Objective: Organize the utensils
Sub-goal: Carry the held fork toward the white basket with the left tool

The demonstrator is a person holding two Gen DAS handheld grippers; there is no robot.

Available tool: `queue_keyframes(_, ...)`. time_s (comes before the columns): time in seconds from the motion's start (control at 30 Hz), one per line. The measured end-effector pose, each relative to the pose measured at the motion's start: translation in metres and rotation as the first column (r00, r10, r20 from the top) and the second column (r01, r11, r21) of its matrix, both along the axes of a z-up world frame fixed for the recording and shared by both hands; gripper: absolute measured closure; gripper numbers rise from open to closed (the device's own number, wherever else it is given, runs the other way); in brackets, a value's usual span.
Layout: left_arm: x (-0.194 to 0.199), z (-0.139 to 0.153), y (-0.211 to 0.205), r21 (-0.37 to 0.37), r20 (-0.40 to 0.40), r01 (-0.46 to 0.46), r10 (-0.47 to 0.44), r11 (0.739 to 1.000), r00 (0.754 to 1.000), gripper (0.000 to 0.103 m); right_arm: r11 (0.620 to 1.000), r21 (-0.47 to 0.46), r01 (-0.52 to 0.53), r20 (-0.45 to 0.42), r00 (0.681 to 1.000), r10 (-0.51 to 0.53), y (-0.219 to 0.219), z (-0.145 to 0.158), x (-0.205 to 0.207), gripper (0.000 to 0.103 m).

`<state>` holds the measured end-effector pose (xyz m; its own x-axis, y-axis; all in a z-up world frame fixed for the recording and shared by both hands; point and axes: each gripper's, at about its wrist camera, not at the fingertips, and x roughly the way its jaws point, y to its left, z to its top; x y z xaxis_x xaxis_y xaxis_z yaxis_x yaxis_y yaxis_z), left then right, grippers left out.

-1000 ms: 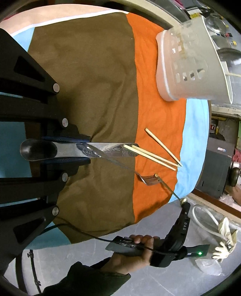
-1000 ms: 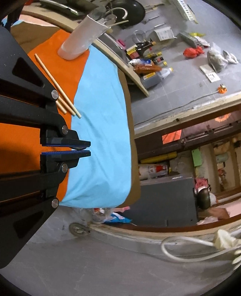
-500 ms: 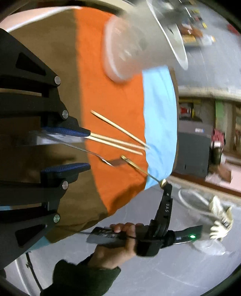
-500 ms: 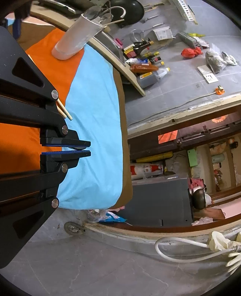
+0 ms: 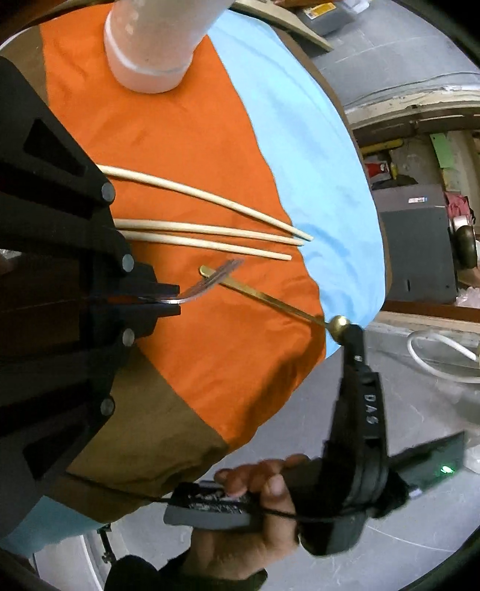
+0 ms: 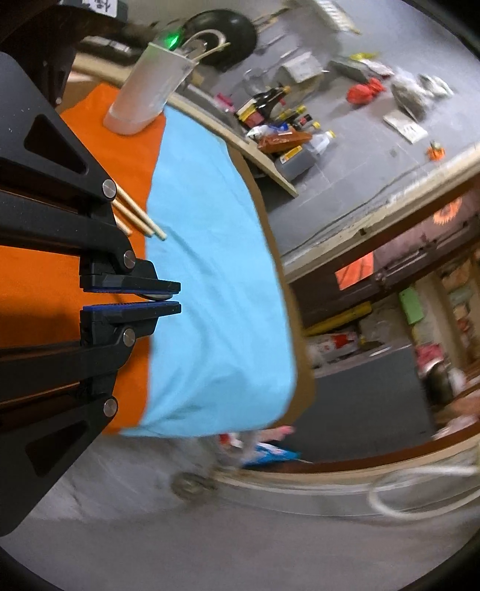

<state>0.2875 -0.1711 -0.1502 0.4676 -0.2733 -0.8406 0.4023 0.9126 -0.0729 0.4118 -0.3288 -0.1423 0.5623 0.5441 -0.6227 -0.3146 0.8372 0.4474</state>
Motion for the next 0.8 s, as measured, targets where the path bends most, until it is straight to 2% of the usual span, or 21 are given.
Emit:
queue_keyframes(0.17,-0.006,-0.004,0.004,-0.031,-0.015,-0.044,0.044,0.999,0.999,0.102,0.998,0.066,0.005,-0.13,0.992,0.004,-0.009,-0.028,0.004,0.097)
queue_keyframes(0.23,-0.009,-0.002,0.005,-0.044,-0.017,-0.06,0.06,0.997,0.998,0.102,0.996,0.087,0.0,-0.143,0.99,0.013,-0.01,-0.031,0.003,0.095)
queue_keyframes(0.3,-0.008,-0.001,0.007,-0.054,-0.02,-0.071,0.07,0.996,0.997,0.102,0.995,0.096,-0.013,-0.146,0.989,0.028,-0.01,-0.031,0.002,0.086)
queue_keyframes(0.37,-0.008,-0.001,0.005,-0.062,-0.023,-0.079,0.078,0.995,0.997,0.102,0.996,0.082,-0.032,-0.147,0.988,0.044,-0.005,-0.03,0.002,0.084)
queue_keyframes(0.43,-0.008,0.0,0.005,-0.07,-0.021,-0.084,0.083,0.994,0.996,0.102,0.998,0.048,-0.039,-0.141,0.989,0.046,0.0,-0.029,0.003,0.087)
queue_keyframes(0.47,-0.009,0.0,0.005,-0.074,-0.019,-0.086,0.084,0.994,0.996,0.102,0.999,0.003,-0.036,-0.136,0.99,0.036,0.004,-0.028,0.002,0.096)
queue_keyframes(0.53,-0.01,0.001,0.006,-0.085,-0.013,-0.088,0.087,0.993,0.996,0.103,0.999,-0.024,-0.034,-0.129,0.991,0.03,0.006,-0.027,0.0,0.097)
queue_keyframes(0.6,-0.016,0.005,0.007,-0.098,-0.005,-0.087,0.087,0.991,0.996,0.103,0.999,-0.03,-0.024,-0.115,0.993,0.02,0.006,-0.023,-0.003,0.099)
queue_keyframes(0.67,-0.023,0.011,0.01,-0.112,0.017,-0.085,0.088,0.99,0.996,0.103,1.0,-0.02,-0.007,-0.062,0.998,0.005,0.004,-0.011,-0.01,0.1)
queue_keyframes(0.8,-0.043,0.031,0.017,-0.148,0.111,-0.065,0.081,0.987,0.99,0.103,0.998,-0.049,0.033,0.117,0.993,-0.027,0.006,0.034,-0.029,0.102)
